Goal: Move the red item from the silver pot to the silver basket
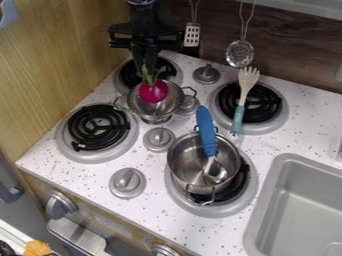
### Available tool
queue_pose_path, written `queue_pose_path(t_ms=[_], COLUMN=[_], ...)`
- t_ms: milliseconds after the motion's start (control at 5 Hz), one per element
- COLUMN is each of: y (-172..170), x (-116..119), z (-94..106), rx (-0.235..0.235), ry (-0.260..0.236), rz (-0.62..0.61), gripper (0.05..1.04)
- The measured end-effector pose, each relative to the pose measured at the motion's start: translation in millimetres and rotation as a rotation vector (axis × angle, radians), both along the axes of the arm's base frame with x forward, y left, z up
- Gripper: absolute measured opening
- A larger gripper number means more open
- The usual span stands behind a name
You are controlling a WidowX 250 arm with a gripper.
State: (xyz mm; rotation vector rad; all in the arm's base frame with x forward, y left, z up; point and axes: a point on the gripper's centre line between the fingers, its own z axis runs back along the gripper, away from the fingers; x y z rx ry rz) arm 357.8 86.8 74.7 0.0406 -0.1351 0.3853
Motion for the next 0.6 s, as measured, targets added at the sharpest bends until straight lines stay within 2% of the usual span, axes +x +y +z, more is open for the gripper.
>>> queue_pose_path(t_ms=[600], y=[16], x=[20], z=[-34.0], rx=[-0.048], ry=[-0.034], rz=[-0.030], gripper=[0.089])
